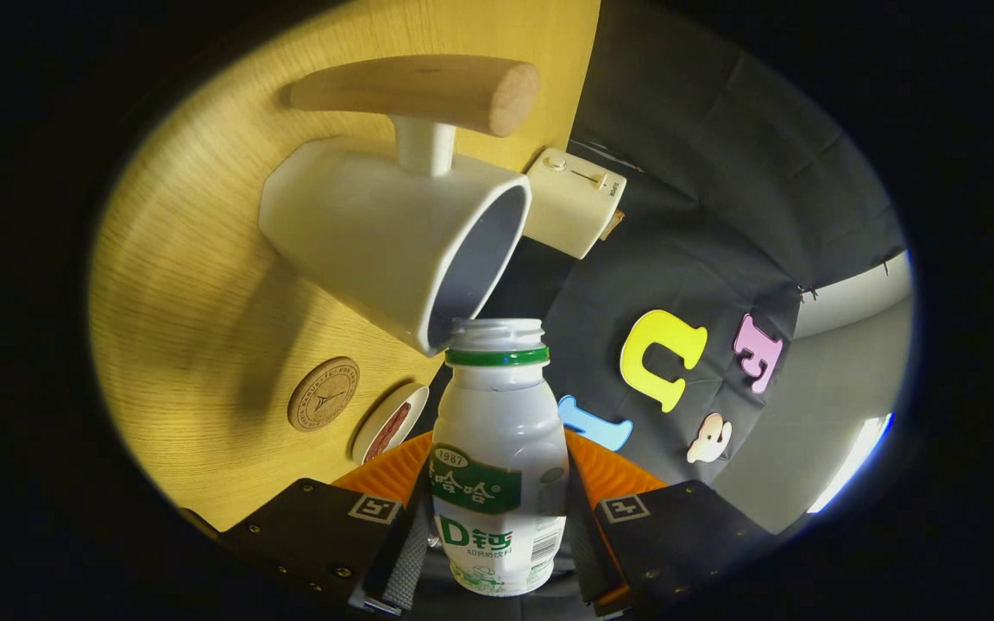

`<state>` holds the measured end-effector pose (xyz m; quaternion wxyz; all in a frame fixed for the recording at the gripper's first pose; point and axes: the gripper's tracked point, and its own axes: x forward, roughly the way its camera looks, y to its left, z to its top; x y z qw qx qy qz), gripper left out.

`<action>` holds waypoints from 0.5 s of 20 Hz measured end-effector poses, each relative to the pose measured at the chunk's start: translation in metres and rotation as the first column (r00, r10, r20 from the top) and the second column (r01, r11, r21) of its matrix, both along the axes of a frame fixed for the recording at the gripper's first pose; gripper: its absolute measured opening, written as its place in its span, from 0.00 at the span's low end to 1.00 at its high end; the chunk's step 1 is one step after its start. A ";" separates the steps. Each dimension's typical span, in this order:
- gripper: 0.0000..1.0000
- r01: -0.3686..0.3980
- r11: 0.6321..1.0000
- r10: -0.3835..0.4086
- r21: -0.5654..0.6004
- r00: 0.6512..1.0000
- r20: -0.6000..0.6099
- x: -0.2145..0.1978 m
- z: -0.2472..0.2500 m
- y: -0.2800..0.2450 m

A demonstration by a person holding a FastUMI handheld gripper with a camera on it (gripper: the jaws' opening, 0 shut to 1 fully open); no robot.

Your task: Take the bottle from table, then pour the juice into the cup, finally place the bottle on the coaster

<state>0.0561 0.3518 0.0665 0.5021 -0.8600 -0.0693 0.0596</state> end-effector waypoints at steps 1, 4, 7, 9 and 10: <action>0.69 -0.002 1.000 0.002 0.007 1.000 0.001 0.000 0.001 0.000; 0.69 -0.001 0.999 0.002 0.044 1.000 -0.013 -0.002 0.001 0.001; 0.69 -0.006 0.995 0.009 0.099 1.000 -0.026 -0.004 0.001 0.002; 0.69 -0.015 0.992 0.017 0.127 1.000 -0.016 -0.005 0.003 0.002; 0.69 -0.018 0.990 0.020 0.141 1.000 -0.013 -0.005 0.004 0.001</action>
